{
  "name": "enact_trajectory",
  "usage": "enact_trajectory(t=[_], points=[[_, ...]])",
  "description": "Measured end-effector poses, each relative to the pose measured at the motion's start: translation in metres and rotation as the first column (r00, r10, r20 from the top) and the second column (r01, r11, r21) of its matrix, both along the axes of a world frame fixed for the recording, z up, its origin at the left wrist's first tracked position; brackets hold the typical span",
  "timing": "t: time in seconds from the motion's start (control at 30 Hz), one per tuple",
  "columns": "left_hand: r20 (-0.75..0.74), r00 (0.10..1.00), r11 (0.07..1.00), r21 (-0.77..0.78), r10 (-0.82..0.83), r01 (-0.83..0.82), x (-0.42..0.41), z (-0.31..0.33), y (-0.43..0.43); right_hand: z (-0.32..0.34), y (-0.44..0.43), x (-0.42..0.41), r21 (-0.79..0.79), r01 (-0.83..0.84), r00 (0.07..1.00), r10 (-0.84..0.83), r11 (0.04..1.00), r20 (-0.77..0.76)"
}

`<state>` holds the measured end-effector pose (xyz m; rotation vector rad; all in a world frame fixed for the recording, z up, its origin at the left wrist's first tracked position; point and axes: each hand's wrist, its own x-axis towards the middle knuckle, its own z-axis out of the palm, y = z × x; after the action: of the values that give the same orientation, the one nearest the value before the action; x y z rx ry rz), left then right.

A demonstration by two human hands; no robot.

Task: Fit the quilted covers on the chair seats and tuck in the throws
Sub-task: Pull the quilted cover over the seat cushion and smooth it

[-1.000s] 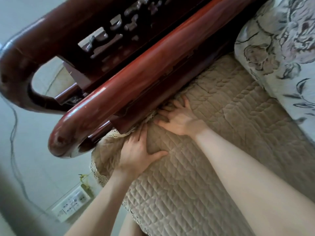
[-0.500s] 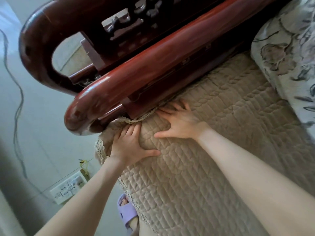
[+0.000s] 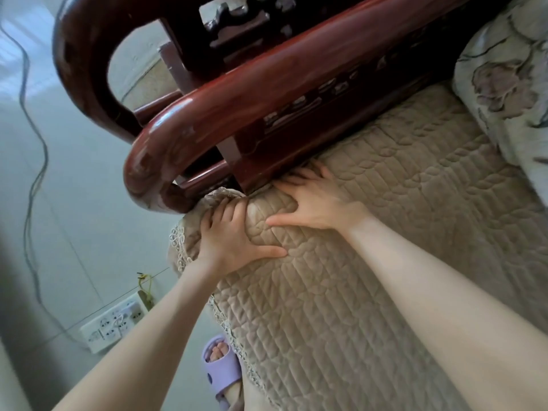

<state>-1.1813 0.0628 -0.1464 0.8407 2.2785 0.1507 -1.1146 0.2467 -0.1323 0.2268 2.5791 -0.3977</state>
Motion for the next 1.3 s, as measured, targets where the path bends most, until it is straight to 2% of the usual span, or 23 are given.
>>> enact_trajectory(t=[0.13, 0.37, 0.47, 0.57, 0.63, 0.8, 0.93, 1.07, 1.2, 1.3], points=[[0.069, 0.997, 0.999, 0.006, -0.040, 0.040, -0.013, -0.002, -0.015, -0.001, -0.009, -0.005, -0.041, -0.063, 0.998, 0.062, 0.997, -0.025], [0.174, 0.985, 0.998, 0.070, -0.007, -0.005, -0.036, -0.023, -0.010, -0.014, -0.012, -0.037, -0.062, -0.056, 0.982, 0.066, 0.996, 0.179], [0.258, 0.966, 0.999, 0.032, 0.029, -0.039, -0.043, -0.033, -0.006, -0.022, -0.015, -0.049, -0.041, -0.051, 0.954, 0.060, 0.998, 0.295], [0.299, 0.952, 0.998, -0.029, 0.069, -0.063, -0.046, -0.036, -0.003, -0.024, -0.016, -0.055, 0.010, -0.050, 0.943, 0.044, 0.999, 0.329], [0.227, 0.972, 0.998, -0.026, 0.066, -0.061, -0.042, -0.033, -0.006, -0.020, -0.020, -0.049, 0.035, -0.055, 0.960, 0.044, 0.998, 0.277], [0.022, 0.997, 0.997, -0.030, 0.073, -0.073, -0.019, -0.012, -0.023, -0.008, -0.009, -0.005, 0.065, 0.049, 0.999, -0.048, 0.997, -0.011], [-0.144, 0.988, 0.999, 0.026, 0.048, -0.044, 0.004, -0.002, -0.033, 0.002, 0.021, 0.021, 0.101, 0.137, 0.990, -0.139, 0.985, 0.015], [-0.110, 0.993, 0.992, 0.118, -0.032, 0.045, 0.028, 0.005, -0.011, 0.000, 0.037, 0.030, 0.093, 0.215, 0.975, -0.219, 0.972, 0.032], [-0.176, 0.984, 0.994, 0.103, -0.021, 0.040, 0.036, -0.009, 0.018, -0.012, 0.050, 0.012, 0.080, 0.251, 0.957, -0.260, 0.965, 0.127], [-0.130, 0.991, 0.996, 0.087, -0.012, 0.023, 0.030, -0.012, 0.025, -0.015, 0.059, -0.002, 0.095, 0.209, 0.954, -0.225, 0.973, 0.199]])
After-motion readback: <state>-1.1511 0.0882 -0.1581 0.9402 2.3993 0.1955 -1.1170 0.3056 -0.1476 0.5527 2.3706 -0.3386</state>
